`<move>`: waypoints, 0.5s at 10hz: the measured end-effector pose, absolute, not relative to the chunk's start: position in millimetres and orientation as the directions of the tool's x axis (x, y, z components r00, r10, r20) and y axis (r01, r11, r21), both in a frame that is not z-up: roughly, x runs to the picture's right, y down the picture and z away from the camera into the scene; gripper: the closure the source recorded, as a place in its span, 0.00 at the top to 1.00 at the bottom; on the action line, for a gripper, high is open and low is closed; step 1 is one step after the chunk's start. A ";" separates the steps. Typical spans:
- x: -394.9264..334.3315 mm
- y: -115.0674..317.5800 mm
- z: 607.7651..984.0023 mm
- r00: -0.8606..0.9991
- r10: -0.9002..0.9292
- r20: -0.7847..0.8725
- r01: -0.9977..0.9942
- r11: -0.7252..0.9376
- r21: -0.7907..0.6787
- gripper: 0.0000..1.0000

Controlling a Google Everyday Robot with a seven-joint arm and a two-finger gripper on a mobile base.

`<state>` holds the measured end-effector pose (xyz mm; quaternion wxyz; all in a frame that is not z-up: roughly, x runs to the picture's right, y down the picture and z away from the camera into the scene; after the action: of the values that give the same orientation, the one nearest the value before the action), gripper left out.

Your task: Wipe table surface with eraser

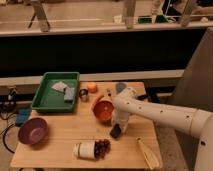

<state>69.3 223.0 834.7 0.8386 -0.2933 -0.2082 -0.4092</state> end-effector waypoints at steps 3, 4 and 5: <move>75.8 240.3 826.5 0.564 -0.555 0.611 0.819 0.472 -0.327 0.00; 79.0 245.7 824.0 0.565 -0.550 0.615 0.819 0.468 -0.333 0.00; 87.0 253.9 819.0 0.568 -0.545 0.617 0.817 0.465 -0.341 0.00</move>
<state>87.0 253.9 819.0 0.8281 -0.3136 -0.2168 -0.4110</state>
